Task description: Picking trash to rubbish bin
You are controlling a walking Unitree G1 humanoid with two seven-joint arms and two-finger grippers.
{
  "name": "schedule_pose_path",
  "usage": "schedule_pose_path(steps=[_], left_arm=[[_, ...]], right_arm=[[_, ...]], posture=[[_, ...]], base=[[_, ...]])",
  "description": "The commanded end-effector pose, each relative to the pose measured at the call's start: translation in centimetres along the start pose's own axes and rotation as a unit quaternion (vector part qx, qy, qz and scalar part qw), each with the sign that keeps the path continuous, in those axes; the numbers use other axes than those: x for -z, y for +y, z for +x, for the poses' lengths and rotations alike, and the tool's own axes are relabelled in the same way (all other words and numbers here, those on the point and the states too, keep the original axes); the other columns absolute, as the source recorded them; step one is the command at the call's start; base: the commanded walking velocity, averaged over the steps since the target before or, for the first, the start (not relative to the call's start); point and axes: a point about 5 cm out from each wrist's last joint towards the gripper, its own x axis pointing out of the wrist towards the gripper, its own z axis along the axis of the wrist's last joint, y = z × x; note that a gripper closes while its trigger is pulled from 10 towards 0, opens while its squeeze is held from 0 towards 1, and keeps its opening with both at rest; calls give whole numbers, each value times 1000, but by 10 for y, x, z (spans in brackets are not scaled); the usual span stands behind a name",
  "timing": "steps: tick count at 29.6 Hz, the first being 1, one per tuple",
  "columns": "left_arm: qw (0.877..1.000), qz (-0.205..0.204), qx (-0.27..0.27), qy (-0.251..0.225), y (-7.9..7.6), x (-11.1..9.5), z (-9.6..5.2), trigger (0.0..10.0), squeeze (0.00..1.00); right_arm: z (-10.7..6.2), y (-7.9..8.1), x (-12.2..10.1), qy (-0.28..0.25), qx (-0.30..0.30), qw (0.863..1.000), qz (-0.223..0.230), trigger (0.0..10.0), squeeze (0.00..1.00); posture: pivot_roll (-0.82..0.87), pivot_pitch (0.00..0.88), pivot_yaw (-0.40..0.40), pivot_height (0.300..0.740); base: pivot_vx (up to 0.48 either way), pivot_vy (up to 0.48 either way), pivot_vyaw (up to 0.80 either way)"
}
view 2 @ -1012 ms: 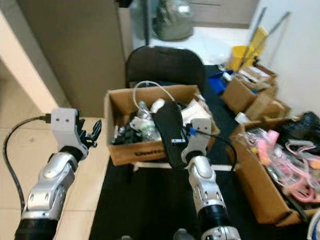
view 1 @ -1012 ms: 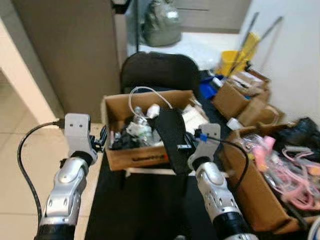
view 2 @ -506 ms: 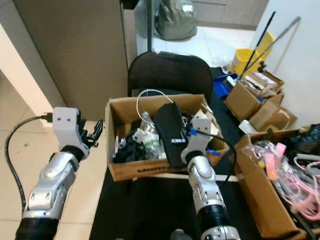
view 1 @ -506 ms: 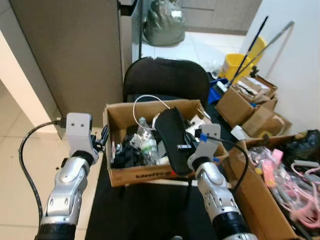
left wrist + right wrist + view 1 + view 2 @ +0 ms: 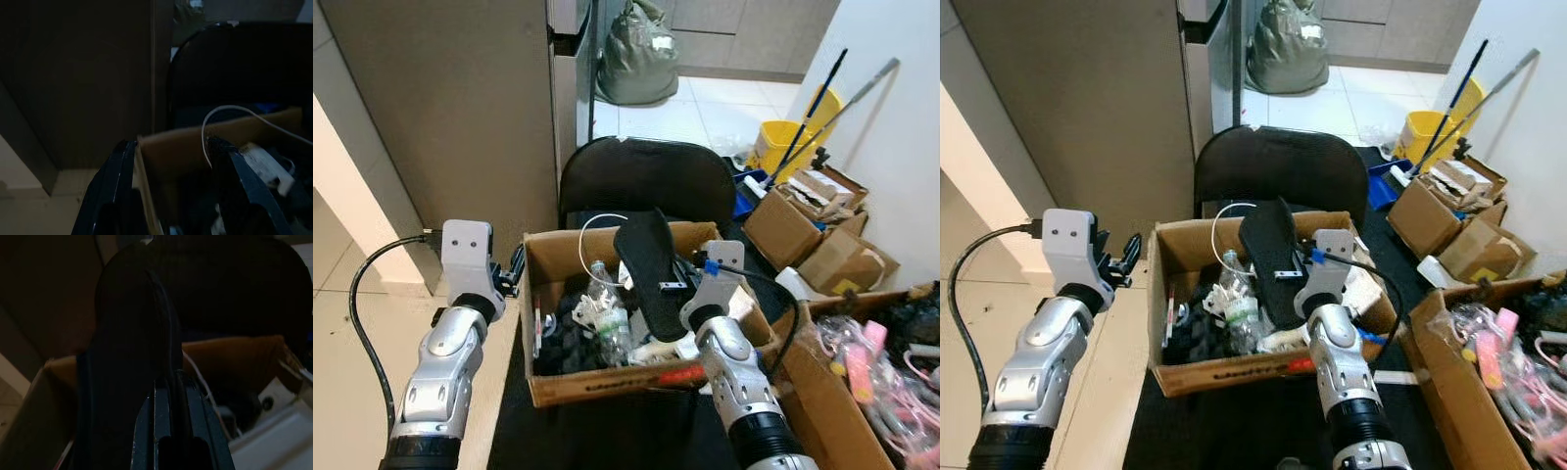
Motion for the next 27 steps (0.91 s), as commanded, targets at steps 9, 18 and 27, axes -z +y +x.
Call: schedule_pose_path(steps=[9, 18, 27], left_arm=[[975, 89, 184, 84, -17, 12, -17, 10000, 0], [959, 103, 222, 147, -14, 19, -26, 10000, 0], [951, 107, 236, 167, -14, 19, -30, 10000, 0]], right_arm=[[1, 0, 1, 5, -27, 999, 30, 10000, 0], [11, 8, 6, 31, -49, 998, 18, 10000, 0], [15, 30, 3, 30, -117, 991, 52, 10000, 682]], posture=[[32, 125, -24, 740], [37, 133, -29, 740], [39, 133, -30, 740]], base=[[0, 0, 0], [0, 0, 0], [0, 0, 0]])
